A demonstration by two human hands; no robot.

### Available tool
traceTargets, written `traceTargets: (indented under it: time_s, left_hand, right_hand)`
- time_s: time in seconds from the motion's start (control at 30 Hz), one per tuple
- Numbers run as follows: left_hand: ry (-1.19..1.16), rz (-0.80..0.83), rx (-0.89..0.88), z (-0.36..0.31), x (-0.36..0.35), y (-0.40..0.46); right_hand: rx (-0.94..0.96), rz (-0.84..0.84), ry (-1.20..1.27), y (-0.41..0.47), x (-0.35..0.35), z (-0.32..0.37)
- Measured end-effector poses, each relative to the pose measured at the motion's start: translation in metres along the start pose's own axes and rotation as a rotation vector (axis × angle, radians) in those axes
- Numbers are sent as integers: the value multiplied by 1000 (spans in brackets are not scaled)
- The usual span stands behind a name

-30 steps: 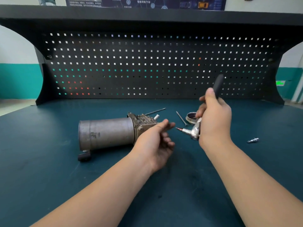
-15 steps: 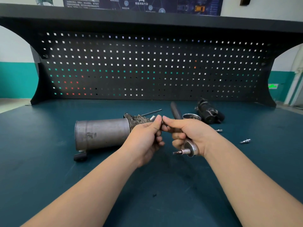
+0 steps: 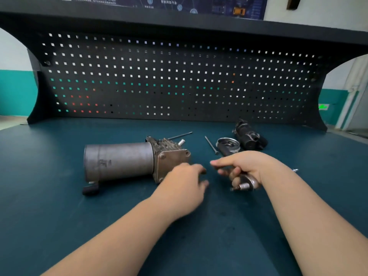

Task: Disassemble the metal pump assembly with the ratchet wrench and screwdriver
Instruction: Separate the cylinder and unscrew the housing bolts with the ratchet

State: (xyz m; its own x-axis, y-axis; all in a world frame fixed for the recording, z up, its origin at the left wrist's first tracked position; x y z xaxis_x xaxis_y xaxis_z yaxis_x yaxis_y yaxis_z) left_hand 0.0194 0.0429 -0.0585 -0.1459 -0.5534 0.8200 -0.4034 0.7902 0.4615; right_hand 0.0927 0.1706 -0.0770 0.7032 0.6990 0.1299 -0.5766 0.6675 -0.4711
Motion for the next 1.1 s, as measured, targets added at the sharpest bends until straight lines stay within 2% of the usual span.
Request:
traceTargets:
  time_s: [0.07, 0.17, 0.3, 0.4, 0.57, 0.67, 0.83, 0.93, 1.0, 1.1]
  left_hand:
    - [17, 103, -7, -3, -13, -3]
    - [-32, 75, 28, -3, -10, -2]
    - [62, 78, -32, -29, -12, 29]
    - [105, 69, 17, -42, -26, 80]
    - [31, 47, 158, -38, -58, 139]
    - [103, 105, 137, -35, -74, 148]
    - [127, 153, 111, -36, -75, 145]
    - [95, 45, 35, -48, -45, 133]
    - [134, -43, -64, -51, -16, 116]
    - [256, -84, -192, -32, 35, 78]
  right_hand:
    - [-5, 29, -126, -5, -8, -2]
    - [7, 8, -57, -7, -7, 4]
    - [139, -194, 336, 1, 28, 21]
    - [175, -326, 605, 6, 50, 19]
    - [87, -319, 853, 20, 55, 6]
    - [56, -302, 973, 24, 59, 5]
    - [78, -272, 1013, 23, 57, 10]
    - [94, -299, 1090, 19, 54, 10]
    - [146, -318, 1052, 15, 50, 14]
    - [207, -224, 970, 5, 30, 25]
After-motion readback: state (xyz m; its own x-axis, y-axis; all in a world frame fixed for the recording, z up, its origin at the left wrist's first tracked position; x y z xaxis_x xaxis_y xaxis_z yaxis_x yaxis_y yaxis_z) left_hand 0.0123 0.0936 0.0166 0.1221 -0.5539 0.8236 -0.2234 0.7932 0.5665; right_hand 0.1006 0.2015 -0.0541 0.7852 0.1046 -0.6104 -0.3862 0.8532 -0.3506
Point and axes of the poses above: each hand's wrist, its own y-axis towards the middle knuckle, its own x-axis out of the back of the hand, z = x × y, the point moved 7 cm from there along y, towards the middle knuckle, and after that the axes turned 7 degrees about -z, right-handed, at the moved point
